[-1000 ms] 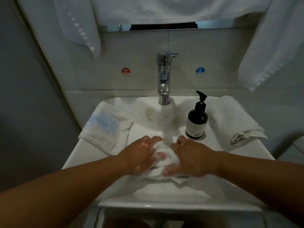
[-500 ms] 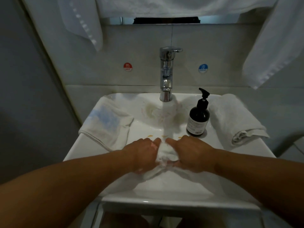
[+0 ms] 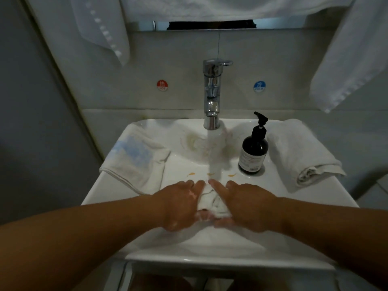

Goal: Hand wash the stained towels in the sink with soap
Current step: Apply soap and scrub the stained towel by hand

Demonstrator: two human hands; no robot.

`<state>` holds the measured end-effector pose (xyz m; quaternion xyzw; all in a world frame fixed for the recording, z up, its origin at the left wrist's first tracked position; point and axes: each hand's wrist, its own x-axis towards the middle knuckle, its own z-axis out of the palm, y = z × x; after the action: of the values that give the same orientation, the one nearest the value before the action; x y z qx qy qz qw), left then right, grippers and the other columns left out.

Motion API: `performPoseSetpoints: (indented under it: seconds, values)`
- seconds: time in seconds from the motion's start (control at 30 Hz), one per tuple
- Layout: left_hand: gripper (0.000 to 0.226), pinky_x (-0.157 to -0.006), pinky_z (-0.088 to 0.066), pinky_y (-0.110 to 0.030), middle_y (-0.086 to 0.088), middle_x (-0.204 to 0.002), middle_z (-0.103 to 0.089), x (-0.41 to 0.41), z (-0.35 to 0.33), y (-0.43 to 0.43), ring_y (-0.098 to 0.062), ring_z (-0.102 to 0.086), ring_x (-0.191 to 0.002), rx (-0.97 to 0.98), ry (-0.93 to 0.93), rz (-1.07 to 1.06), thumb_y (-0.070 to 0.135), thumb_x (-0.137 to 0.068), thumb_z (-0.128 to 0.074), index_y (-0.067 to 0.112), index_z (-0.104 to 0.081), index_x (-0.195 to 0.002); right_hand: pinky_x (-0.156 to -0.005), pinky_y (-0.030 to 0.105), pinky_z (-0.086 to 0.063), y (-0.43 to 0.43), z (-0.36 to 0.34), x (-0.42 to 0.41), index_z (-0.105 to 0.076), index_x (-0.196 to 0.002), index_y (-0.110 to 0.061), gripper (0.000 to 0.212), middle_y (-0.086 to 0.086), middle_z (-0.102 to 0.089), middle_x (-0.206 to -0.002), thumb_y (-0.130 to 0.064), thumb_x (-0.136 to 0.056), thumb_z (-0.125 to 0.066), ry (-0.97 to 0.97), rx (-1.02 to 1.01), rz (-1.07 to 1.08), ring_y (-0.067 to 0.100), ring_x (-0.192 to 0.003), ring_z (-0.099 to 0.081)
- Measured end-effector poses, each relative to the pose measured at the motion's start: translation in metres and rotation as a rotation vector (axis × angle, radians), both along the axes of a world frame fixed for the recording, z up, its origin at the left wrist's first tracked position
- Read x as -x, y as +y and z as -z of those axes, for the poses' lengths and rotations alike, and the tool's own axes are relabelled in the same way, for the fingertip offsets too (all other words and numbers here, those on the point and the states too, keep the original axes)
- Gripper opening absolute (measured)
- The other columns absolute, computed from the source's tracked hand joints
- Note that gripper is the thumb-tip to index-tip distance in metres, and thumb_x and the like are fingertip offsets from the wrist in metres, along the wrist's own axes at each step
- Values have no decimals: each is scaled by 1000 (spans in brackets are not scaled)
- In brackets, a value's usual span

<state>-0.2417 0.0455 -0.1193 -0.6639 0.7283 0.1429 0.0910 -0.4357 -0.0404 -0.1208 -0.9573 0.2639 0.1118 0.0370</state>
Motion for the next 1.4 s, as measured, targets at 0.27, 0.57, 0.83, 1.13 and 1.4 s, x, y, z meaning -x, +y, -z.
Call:
performPoseSetpoints:
  seconds: [0.27,0.57,0.83,1.13,1.4]
  values:
    - [29,-86,-51,-34,-8,-111,-67,-10,-12,-16,-27,-64,-102,11,62,32,34,-100,-58,11,-59,-118,-80,32,-55,-12,-7,0,-62,-105,-31,54,-8,-70,-96,-75,-76,-69,-207,-334,122,8,-83,-63]
    - [57,-113,-35,-31,0,-153,-45,-10,-33,-7,-21,-46,-137,-163,233,37,55,-103,-37,26,-39,-152,-109,40,-43,-6,-21,12,-17,-159,-26,93,2,-45,-145,-71,-88,-56,-86,-243,7,22,-130,-50]
    - [65,-111,-39,-39,-15,-154,-39,13,-9,-3,-30,-47,-134,-85,-58,15,58,-105,-29,22,-18,-158,-78,23,-46,-6,-3,1,-35,-144,-36,82,-4,-61,-116,-66,-78,-74,-124,-199,21,8,-89,-57]
    - [57,-81,-48,-32,-1,-97,-69,5,-10,-8,-19,-63,-88,42,209,-163,80,-89,-37,30,-65,-92,-85,29,-53,-11,-8,0,-56,-121,-32,69,-11,-67,-110,-70,-68,-79,-196,-360,204,10,-93,-63]
    - [95,-121,-26,-45,-6,-167,-19,11,-8,1,-28,-25,-150,-95,107,-83,83,-88,-32,29,-4,-161,-107,42,-42,3,-8,16,20,-155,-39,116,8,-29,-154,-85,-78,-53,36,-125,19,29,-130,-45]
